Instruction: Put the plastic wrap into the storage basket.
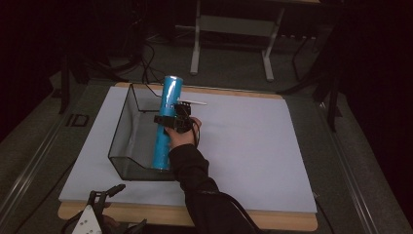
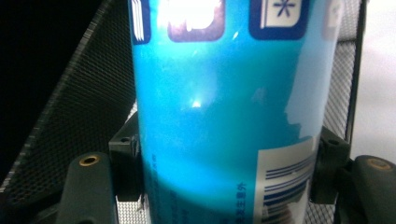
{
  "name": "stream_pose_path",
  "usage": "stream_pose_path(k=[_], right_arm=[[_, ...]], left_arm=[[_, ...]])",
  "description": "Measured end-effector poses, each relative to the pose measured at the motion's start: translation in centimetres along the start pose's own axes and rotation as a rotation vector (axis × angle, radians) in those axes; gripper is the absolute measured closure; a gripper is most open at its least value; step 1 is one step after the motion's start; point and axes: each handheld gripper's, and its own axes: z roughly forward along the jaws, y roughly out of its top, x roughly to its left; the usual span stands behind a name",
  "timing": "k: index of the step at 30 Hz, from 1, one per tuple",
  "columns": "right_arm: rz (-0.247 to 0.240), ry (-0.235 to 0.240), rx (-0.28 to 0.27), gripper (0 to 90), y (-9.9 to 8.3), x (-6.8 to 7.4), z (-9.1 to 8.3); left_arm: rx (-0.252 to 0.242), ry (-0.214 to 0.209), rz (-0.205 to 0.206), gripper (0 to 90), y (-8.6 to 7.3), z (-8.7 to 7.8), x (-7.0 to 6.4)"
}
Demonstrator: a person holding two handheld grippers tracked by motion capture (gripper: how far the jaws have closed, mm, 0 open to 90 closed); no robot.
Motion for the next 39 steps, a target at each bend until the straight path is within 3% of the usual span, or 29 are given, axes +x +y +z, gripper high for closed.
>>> stream_pose_path(k=[5, 14, 19, 27, 32, 39], right_arm=[[0.023, -0.018, 0.008, 31.5, -0.2, -0.7, 0.3], [0.004, -0.090, 0.001, 31.5, -0.6, -0.5, 1.8], [-0.041, -0.148, -0.009, 31.4, -0.8, -0.2, 2.5], [-0.024, -0.184, -0.008, 31.0, -1.2, -0.6, 3.3], [-0.049, -0.207, 0.002, 30.5, -1.3, -0.5, 3.7], [-0.072, -0.216, 0.003, 29.7, -1.3, -0.4, 3.8]], left_arm=[[0.002, -0.001, 0.005, 0.2, 0.0, 0.1, -0.1], [0.013, 0.000, 0.013, 0.2, 0.0, 0.1, -0.2], [0.014, -0.002, 0.013, 0.2, 0.0, 0.1, -0.2], [0.016, -0.009, 0.009, 0.2, 0.0, 0.1, -0.2], [0.016, -0.019, -0.009, 0.2, 0.0, 0.1, -0.1], [0.020, -0.016, -0.005, 0.2, -0.1, 0.2, -0.2]])
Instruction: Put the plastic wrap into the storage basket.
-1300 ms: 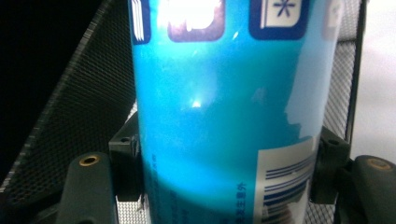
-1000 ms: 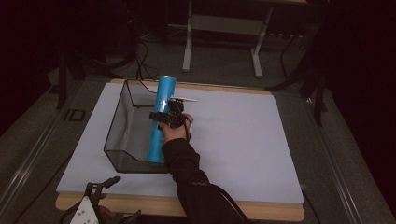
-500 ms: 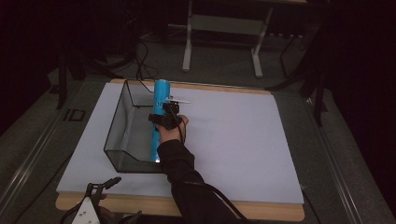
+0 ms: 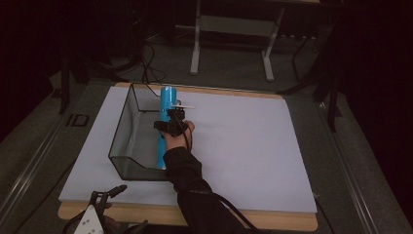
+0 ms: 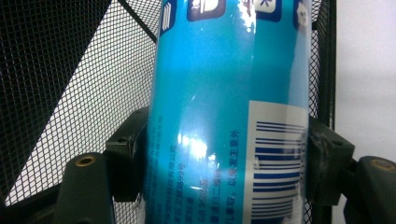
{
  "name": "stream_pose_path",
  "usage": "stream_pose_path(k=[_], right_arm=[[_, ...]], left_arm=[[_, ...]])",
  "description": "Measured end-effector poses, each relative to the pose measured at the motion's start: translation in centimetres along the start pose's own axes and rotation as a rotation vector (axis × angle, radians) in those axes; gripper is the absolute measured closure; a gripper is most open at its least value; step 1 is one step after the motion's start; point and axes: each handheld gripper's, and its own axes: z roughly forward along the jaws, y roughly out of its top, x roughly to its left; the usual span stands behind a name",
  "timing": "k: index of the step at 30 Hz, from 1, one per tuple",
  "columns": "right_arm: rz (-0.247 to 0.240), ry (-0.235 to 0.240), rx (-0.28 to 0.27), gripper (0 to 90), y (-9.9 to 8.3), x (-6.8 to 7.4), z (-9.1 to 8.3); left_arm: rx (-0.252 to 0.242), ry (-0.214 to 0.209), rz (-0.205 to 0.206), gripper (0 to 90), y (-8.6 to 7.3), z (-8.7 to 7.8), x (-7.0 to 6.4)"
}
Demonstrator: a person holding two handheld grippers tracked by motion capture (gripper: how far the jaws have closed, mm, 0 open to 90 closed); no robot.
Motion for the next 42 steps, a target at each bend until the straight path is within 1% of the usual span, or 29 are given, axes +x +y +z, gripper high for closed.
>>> stream_pose_path(k=[1, 2, 4, 5, 7, 9, 12, 13, 15, 18, 20, 23, 24, 27, 28, 29, 30, 31, 32, 34, 36, 38, 39, 40, 41, 42], right_arm=[[-0.002, 0.000, -0.002, 29.5, 0.0, 0.0, 0.0], [-0.006, -0.009, -0.006, 29.1, 0.0, 0.1, -0.1], [-0.035, -0.033, -0.024, 28.5, -0.1, 0.2, -0.2], [-0.035, -0.037, -0.026, 28.4, -0.1, 0.3, -0.2], [-0.054, -0.040, -0.034, 27.9, -0.1, 0.2, -0.3], [-0.051, -0.035, -0.042, 27.9, -0.1, 0.1, -0.3], [-0.063, -0.050, -0.049, 27.8, -0.2, 0.3, -0.5], [-0.065, -0.047, -0.050, 27.9, -0.2, 0.3, -0.5], [-0.077, -0.062, -0.063, 27.7, -0.3, 0.3, -0.6], [-0.088, -0.062, -0.075, 27.4, -0.5, 0.3, -0.8], [-0.097, -0.081, -0.084, 26.9, -0.5, 0.4, -0.9], [-0.135, -0.103, -0.117, 27.0, -0.5, 0.7, -1.4], [-0.148, -0.103, -0.128, 26.9, -0.4, 0.7, -1.7], [-0.156, -0.095, -0.142, 26.8, 0.0, 0.7, -2.3], [-0.168, -0.085, -0.135, 25.7, 0.5, 0.5, -2.8], [-0.173, -0.075, -0.130, 24.0, 0.6, 0.4, -2.9], [-0.172, -0.059, -0.126, 22.0, 0.8, 0.3, -3.1], [-0.177, -0.034, -0.112, 19.0, 0.9, 0.2, -3.3], [-0.190, -0.019, -0.102, 16.6, 1.0, 0.1, -3.4], [-0.218, 0.003, -0.106, 13.8, 1.1, 0.0, -4.0], [-0.234, 0.012, -0.115, 13.9, 1.3, -0.3, -4.6], [-0.266, 0.009, -0.112, 13.6, 1.4, -0.6, -5.3], [-0.266, 0.009, -0.112, 13.6, 1.4, -0.6, -5.3], [-0.275, 0.022, -0.111, 13.8, 1.5, -0.8, -5.6], [-0.287, 0.043, -0.097, 14.0, 1.7, -1.2, -6.2], [-0.295, 0.047, -0.098, 14.1, 1.7, -1.4, -6.5]], left_arm=[[-0.002, -0.001, -0.001, 0.2, 0.0, 0.0, 0.0], [-0.003, -0.001, -0.001, 0.2, 0.0, 0.0, 0.0], [-0.002, -0.001, -0.002, 0.2, 0.0, 0.0, 0.0], [-0.001, -0.002, -0.002, 0.2, 0.0, 0.0, 0.1], [-0.001, -0.001, -0.002, 0.2, 0.0, 0.0, 0.0], [-0.001, -0.001, -0.002, 0.2, 0.0, 0.0, 0.0], [0.001, -0.002, -0.003, 0.2, 0.0, 0.0, 0.0], [0.001, -0.002, -0.002, 0.2, 0.0, 0.0, 0.0], [0.000, -0.004, -0.004, 0.2, 0.0, 0.0, 0.0], [0.001, -0.004, -0.003, 0.2, 0.0, 0.0, 0.0], [0.000, -0.005, -0.004, 0.2, 0.0, 0.0, 0.0], [0.002, -0.006, -0.004, 0.2, 0.0, 0.0, 0.0], [0.002, -0.006, -0.004, 0.2, 0.0, 0.0, 0.0], [0.006, -0.006, -0.001, 0.2, 0.0, 0.1, 0.0], [0.006, -0.007, -0.002, 0.2, 0.0, 0.1, 0.0], [0.006, -0.007, -0.002, 0.2, 0.0, 0.1, 0.0], [0.008, -0.008, -0.001, 0.2, 0.0, 0.1, 0.0], [0.010, -0.008, -0.001, 0.2, 0.0, 0.1, 0.0], [0.011, -0.009, -0.001, 0.2, 0.0, 0.1, 0.0], [0.011, -0.010, 0.001, 0.2, 0.0, 0.1, -0.1], [0.011, -0.010, 0.001, 0.2, 0.0, 0.1, -0.1], [0.013, -0.010, 0.000, 0.2, -0.1, 0.2, -0.1], [0.013, -0.010, 0.000, 0.2, -0.1, 0.2, -0.1], [0.014, -0.010, -0.002, 0.2, -0.1, 0.2, -0.1], [0.014, -0.010, -0.002, 0.2, -0.1, 0.2, -0.1], [0.015, -0.009, -0.002, 0.2, -0.1, 0.2, -0.1]])
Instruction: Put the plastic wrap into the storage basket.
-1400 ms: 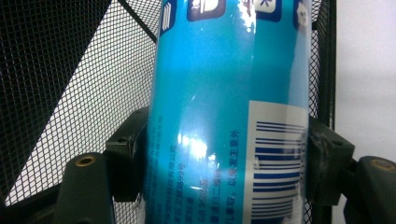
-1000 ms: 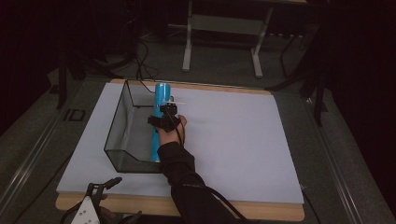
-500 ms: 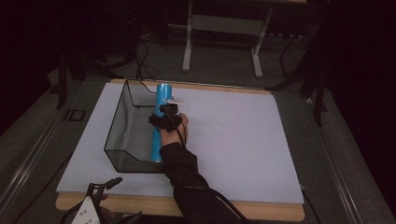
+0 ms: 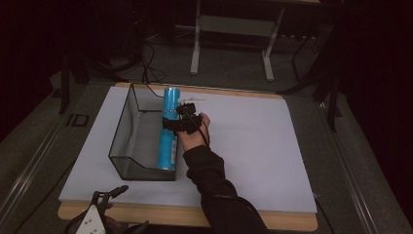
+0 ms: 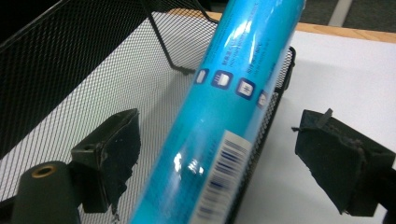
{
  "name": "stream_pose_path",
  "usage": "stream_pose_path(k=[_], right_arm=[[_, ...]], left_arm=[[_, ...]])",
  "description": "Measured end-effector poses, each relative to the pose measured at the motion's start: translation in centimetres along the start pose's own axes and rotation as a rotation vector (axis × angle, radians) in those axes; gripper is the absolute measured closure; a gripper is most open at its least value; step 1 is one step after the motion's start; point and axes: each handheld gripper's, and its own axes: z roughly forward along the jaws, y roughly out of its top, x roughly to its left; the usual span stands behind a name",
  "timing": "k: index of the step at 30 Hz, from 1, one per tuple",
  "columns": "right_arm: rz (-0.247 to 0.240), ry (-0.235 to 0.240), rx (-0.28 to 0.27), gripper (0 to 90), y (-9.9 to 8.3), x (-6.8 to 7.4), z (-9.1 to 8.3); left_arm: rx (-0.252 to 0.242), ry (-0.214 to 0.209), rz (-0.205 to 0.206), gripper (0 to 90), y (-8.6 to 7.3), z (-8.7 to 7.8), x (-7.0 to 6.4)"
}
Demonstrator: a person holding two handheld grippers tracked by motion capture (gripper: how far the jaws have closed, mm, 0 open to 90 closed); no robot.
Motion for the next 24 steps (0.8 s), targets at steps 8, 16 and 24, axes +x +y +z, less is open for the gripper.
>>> stream_pose_path(k=[8, 16, 24], right_arm=[[-0.086, 0.022, -0.033, 14.3, -0.4, -2.0, -3.1], [-0.118, 0.034, -0.074, 14.3, -1.7, -4.3, -6.0], [-0.135, 0.028, -0.060, 14.1, -3.4, -6.5, -7.7]], left_arm=[[0.006, -0.004, -0.003, 0.2, 0.0, 0.2, -0.1], [0.013, -0.005, -0.004, 0.2, -0.1, 0.3, -0.1], [0.014, -0.005, -0.006, 0.2, -0.1, 0.4, -0.1]])
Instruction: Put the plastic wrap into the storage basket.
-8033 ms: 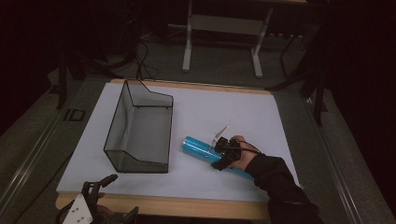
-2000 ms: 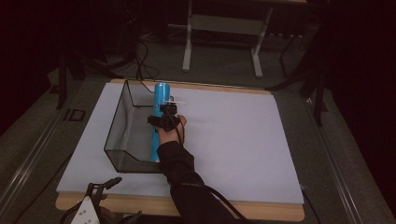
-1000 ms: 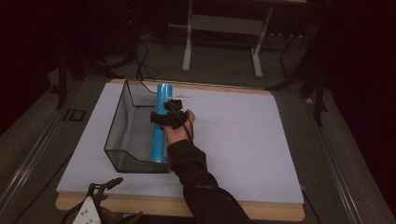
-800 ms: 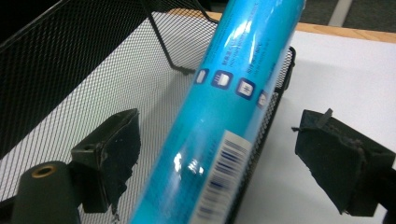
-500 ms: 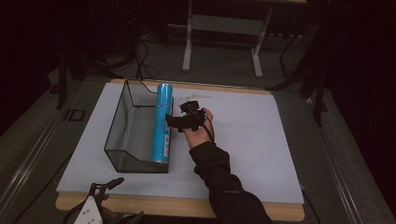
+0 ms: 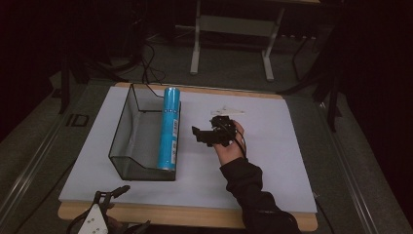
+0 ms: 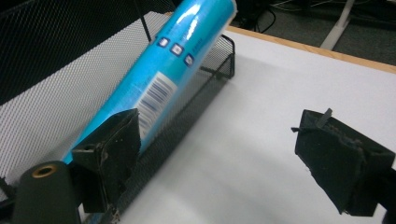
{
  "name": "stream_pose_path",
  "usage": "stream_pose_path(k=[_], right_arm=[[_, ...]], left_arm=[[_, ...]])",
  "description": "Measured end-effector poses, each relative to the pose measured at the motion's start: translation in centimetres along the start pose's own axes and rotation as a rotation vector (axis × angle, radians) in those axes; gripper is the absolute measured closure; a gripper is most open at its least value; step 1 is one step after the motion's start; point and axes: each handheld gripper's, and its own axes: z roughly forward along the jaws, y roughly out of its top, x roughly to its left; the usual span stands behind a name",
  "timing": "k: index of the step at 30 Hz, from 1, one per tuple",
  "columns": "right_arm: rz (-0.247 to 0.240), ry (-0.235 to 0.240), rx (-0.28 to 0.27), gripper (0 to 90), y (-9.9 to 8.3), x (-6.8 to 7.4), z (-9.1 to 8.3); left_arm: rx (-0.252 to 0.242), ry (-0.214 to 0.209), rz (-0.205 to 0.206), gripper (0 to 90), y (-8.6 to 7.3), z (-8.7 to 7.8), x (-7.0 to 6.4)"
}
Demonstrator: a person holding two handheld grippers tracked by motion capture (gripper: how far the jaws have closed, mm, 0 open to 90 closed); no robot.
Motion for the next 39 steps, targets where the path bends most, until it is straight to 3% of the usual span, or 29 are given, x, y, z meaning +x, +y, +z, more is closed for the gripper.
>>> stream_pose_path(k=[14, 23, 39], right_arm=[[-0.038, -0.009, 0.012, 13.4, -2.8, -1.8, -3.2], [-0.037, -0.014, 0.028, 13.4, -4.9, -2.9, -5.0], [-0.086, -0.037, 0.041, 13.6, -8.9, -3.4, -7.6]], left_arm=[[0.005, 0.003, 0.003, 0.2, 0.0, 0.1, 0.0], [0.008, 0.003, 0.002, 0.2, 0.0, 0.1, 0.0], [0.019, -0.003, 0.004, 0.2, -0.1, 0.3, 0.0]])
